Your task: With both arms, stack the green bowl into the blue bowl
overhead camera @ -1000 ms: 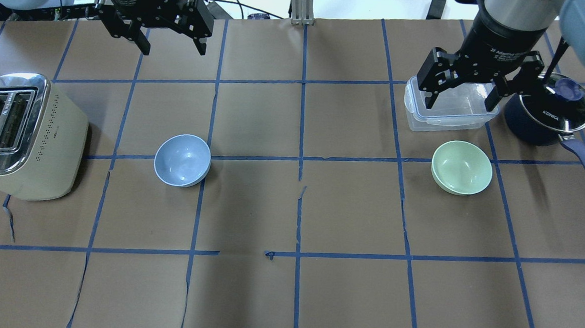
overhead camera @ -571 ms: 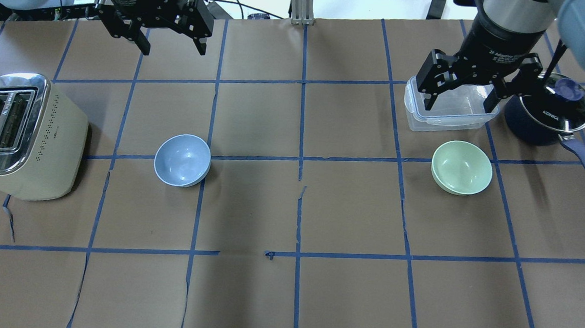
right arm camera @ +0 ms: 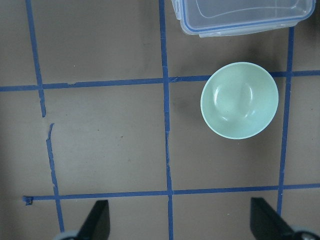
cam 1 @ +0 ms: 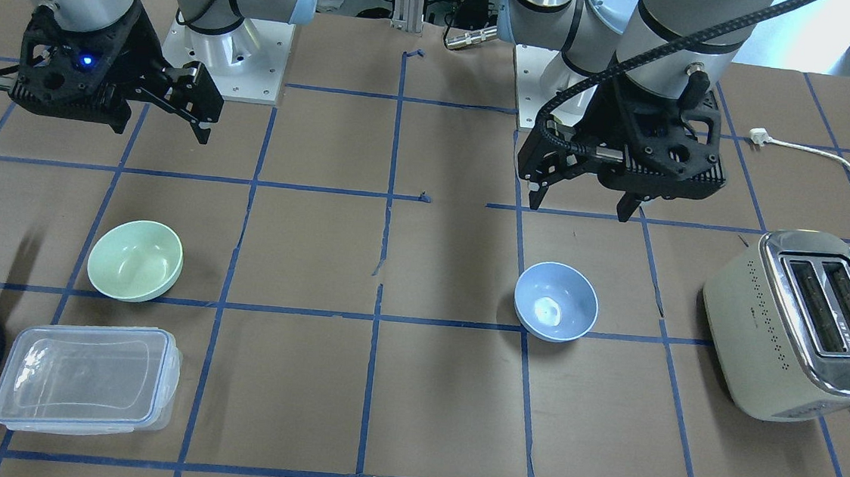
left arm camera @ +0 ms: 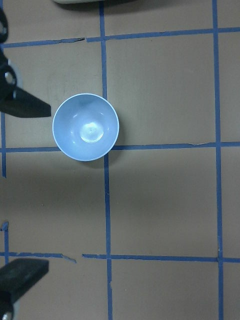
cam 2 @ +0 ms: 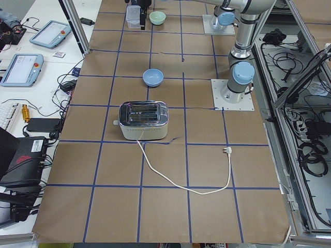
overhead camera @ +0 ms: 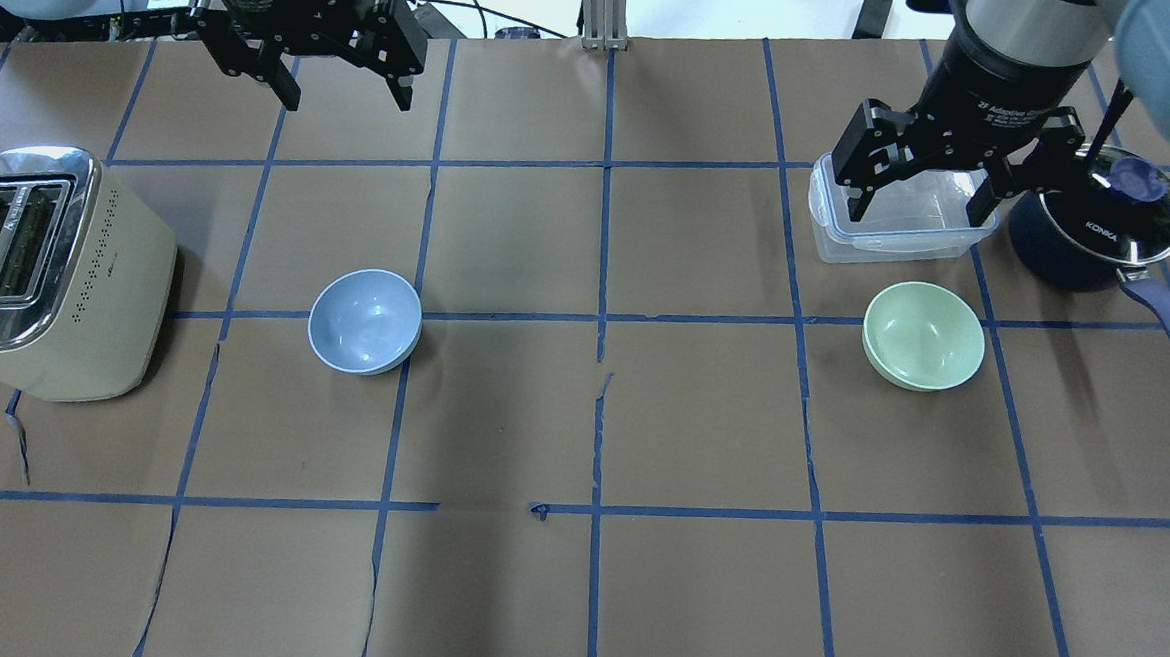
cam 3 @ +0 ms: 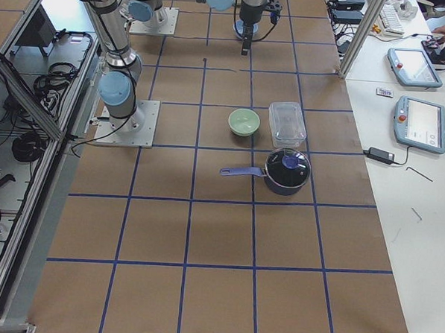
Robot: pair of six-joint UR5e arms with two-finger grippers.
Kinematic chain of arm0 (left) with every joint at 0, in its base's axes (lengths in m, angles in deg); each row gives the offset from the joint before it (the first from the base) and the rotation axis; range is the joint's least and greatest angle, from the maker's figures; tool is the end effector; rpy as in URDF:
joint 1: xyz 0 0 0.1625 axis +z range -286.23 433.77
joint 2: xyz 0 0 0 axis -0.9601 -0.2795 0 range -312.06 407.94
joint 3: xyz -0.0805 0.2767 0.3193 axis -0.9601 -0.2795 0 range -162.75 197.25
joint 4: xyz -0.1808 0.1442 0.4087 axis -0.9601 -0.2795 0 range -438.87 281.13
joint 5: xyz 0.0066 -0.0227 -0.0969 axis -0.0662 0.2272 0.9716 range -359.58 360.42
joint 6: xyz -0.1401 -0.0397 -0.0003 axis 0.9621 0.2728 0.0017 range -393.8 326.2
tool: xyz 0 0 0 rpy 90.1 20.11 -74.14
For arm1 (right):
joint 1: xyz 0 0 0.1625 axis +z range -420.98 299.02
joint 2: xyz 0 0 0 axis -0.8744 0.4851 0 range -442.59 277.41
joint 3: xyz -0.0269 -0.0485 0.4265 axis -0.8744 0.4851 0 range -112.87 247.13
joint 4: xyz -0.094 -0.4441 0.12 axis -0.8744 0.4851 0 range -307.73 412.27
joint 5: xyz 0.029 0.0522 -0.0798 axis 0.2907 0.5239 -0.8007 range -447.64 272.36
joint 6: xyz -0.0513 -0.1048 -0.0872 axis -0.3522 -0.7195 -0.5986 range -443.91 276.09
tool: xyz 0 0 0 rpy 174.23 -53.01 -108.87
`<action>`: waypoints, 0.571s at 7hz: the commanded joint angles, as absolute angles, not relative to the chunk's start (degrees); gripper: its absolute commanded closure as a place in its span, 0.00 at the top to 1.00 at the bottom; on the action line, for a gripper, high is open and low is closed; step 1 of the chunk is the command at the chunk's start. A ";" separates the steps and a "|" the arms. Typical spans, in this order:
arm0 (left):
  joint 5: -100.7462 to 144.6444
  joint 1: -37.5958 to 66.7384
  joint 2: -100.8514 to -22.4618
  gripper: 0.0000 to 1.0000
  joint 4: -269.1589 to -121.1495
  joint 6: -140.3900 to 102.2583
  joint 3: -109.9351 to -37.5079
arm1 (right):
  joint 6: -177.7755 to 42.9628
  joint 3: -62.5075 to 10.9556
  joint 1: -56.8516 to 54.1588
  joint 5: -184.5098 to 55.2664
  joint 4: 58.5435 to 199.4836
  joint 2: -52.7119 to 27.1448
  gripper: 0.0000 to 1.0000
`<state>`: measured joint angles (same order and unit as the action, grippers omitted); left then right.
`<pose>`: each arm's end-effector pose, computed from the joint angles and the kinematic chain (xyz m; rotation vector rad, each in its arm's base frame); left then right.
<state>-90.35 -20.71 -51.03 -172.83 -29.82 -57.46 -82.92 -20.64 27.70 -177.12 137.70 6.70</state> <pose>-0.1793 -0.6081 0.4957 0.0132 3.1305 -0.0659 0.1220 -0.5501 0.4537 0.0633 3.1305 0.0832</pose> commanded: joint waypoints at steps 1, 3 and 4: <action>-90.29 -20.72 -51.03 1.00 -172.83 -29.84 -57.46 | -82.85 -20.67 27.70 -177.20 137.70 6.71 1.00; -90.37 -20.72 -51.03 1.00 -173.00 -29.75 -57.55 | -82.94 -20.67 27.70 -177.12 137.70 6.71 1.00; -90.38 -20.72 -50.59 1.00 -172.83 -29.75 -58.77 | -82.94 -20.67 27.70 -177.12 137.70 6.71 1.00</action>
<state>-90.35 -20.72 -50.92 -172.91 -29.77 -57.80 -82.93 -20.67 27.70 -177.12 137.70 6.71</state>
